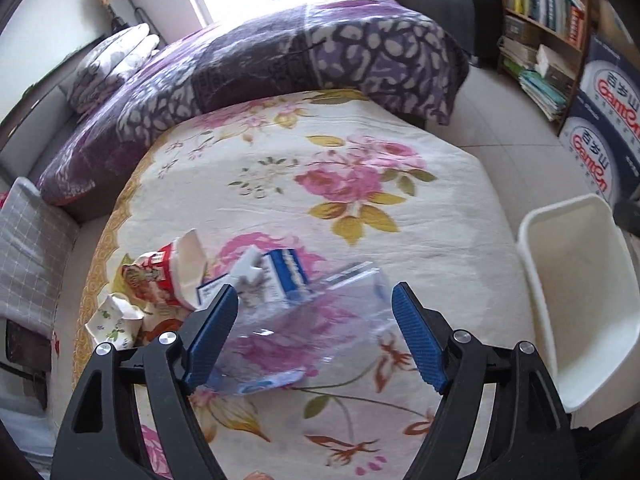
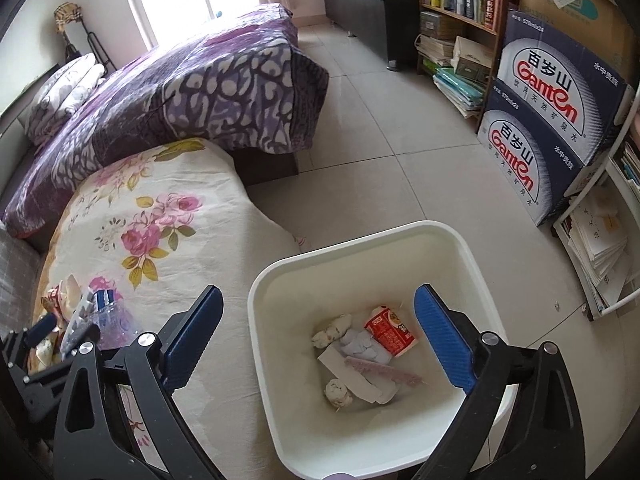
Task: Collect trash
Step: 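Grasp the torn red noodle packet on the bed with the left tool, then grasp the white paper cup with the right tool while the left tool holds the noodle packet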
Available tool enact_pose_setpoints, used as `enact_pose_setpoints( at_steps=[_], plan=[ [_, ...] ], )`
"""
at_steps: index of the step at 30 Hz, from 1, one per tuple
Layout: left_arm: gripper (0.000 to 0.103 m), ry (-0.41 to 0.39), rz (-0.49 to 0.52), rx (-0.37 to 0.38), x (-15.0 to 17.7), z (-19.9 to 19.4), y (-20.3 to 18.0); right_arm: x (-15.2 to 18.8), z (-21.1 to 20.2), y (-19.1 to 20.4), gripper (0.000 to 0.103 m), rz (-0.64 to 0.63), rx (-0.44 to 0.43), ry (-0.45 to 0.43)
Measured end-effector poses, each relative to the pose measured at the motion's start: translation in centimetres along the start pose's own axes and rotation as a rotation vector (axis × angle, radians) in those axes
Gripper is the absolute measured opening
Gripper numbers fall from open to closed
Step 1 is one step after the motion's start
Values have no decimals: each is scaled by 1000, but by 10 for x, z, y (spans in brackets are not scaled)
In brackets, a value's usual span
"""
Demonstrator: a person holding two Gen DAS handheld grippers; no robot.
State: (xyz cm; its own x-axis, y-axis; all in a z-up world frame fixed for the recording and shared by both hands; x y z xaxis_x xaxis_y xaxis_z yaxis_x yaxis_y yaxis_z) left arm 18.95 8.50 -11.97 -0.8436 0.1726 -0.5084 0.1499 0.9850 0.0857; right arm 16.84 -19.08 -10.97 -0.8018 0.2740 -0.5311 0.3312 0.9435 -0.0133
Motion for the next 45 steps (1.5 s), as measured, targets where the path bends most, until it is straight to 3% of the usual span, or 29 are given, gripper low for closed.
enact_pose_setpoints(
  at_steps=[5,7,9,12,14,19,22,25,26,30,32,39,45],
  plan=[
    [77,11,-180,-53,-3,8,76,10,7,33,93,-71,-3,16],
    [89,15,-226,-87,-4,12,101,13,9,47,93,-104,-9,19],
    [91,31,-284,-101,-1,19,122,17,11,59,93,-127,-16,26],
    [91,98,-522,74,13,40,138,21,15,74,93,-147,-31,37],
    [91,97,-655,148,15,48,145,23,17,84,93,-160,-40,42],
    [91,41,-866,133,8,56,173,28,20,106,93,-178,-68,51],
    [91,82,-985,102,17,71,184,31,21,116,93,-194,-82,60],
    [91,123,-1082,128,29,88,189,34,21,128,93,-225,-98,61],
    [90,126,-1096,142,31,92,190,35,21,132,93,-235,-107,62],
    [65,98,-1055,211,23,93,192,42,19,150,93,-276,-159,70],
    [58,75,-1019,249,16,87,190,45,17,158,93,-282,-194,78],
    [56,-41,-864,251,-5,30,196,64,4,194,93,-395,-294,52],
    [57,-241,-753,103,-23,-67,255,96,-35,262,93,-646,-406,-58]
  ],
)
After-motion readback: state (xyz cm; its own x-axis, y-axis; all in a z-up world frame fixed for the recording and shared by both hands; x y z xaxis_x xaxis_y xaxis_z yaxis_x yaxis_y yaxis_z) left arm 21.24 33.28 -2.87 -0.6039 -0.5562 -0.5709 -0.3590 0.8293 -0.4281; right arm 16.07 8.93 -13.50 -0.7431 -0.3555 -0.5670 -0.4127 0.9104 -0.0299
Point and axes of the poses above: each gripper's, at about its wrist camera, not at the fingertips, and z roughly the way its jaws point, y to its left, x to its underside, the point moved 10 cm from there along z, roughly the way its jaws point, and after that the axes turned 9 degrees about x, right-handed, at the moved point
